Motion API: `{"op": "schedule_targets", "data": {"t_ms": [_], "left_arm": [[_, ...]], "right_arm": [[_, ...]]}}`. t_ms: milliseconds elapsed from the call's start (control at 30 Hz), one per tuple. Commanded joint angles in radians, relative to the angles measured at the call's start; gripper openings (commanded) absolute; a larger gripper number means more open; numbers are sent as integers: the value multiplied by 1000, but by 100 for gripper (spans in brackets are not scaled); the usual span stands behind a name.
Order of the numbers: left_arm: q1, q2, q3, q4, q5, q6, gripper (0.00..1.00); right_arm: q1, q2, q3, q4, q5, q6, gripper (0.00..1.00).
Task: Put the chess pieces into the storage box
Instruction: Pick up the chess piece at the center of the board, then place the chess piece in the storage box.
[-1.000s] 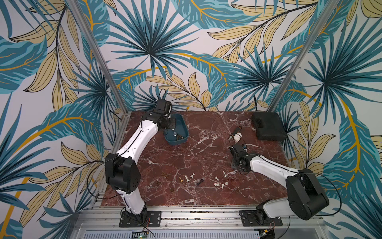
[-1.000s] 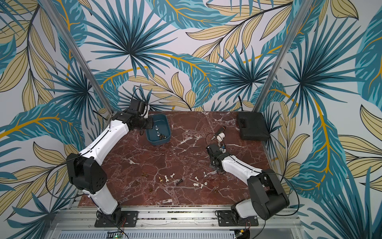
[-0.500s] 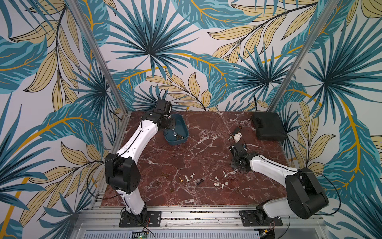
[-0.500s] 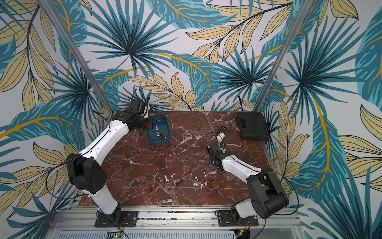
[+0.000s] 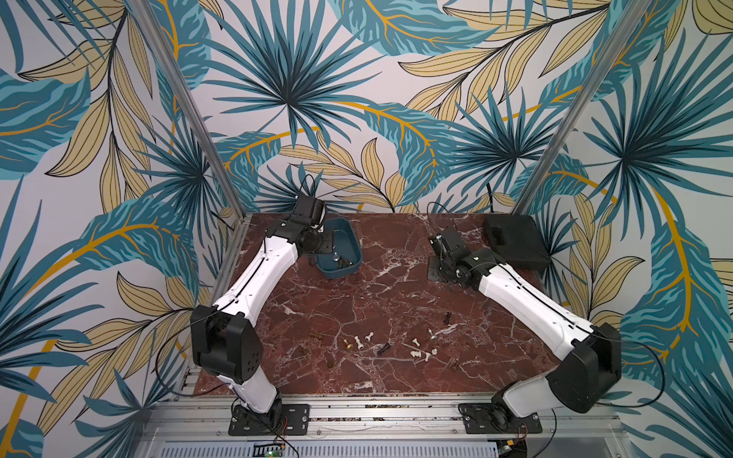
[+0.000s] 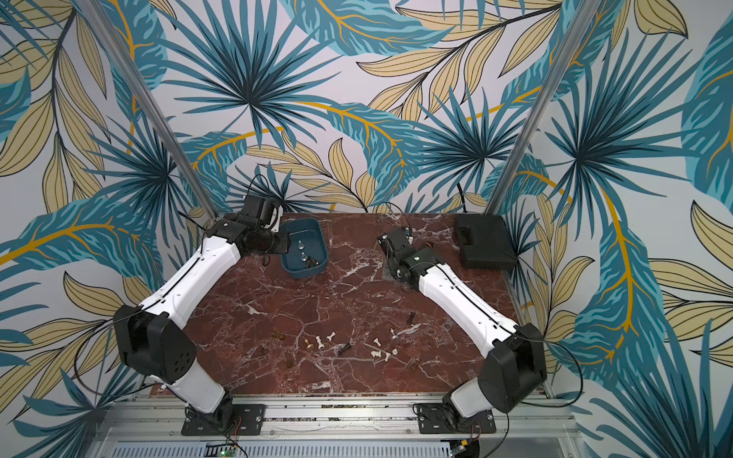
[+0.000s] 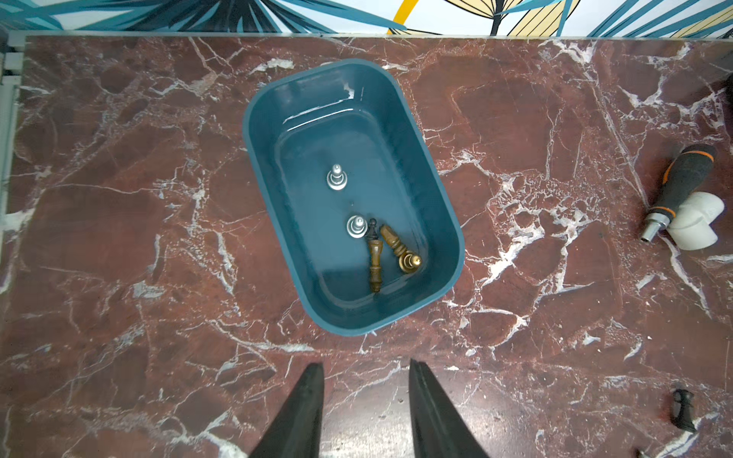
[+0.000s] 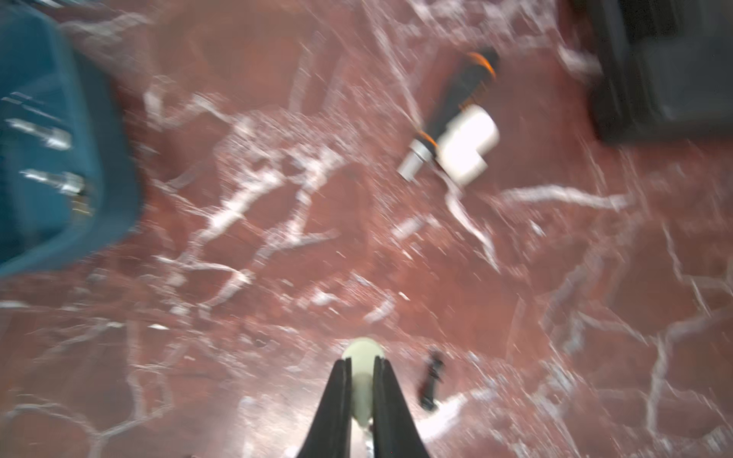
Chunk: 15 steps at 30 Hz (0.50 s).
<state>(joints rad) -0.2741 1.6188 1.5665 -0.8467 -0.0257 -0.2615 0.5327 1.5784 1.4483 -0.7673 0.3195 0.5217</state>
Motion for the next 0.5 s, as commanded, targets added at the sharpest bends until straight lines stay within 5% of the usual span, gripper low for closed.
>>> {"op": "schedule_targets", "data": {"t_ms": [0,300,467], "left_arm": [[3,-82,-55,-3,-25,-13,40],[39,-230,-225,21,-58,-6,40],[50,-278,-289,69,-63,0,40]], "right_arm": [[44,149,128,-4,-58,-59,2],[114,594,653,93,-265,-148,3],[127,801,849,99,-282,-176,3]]}}
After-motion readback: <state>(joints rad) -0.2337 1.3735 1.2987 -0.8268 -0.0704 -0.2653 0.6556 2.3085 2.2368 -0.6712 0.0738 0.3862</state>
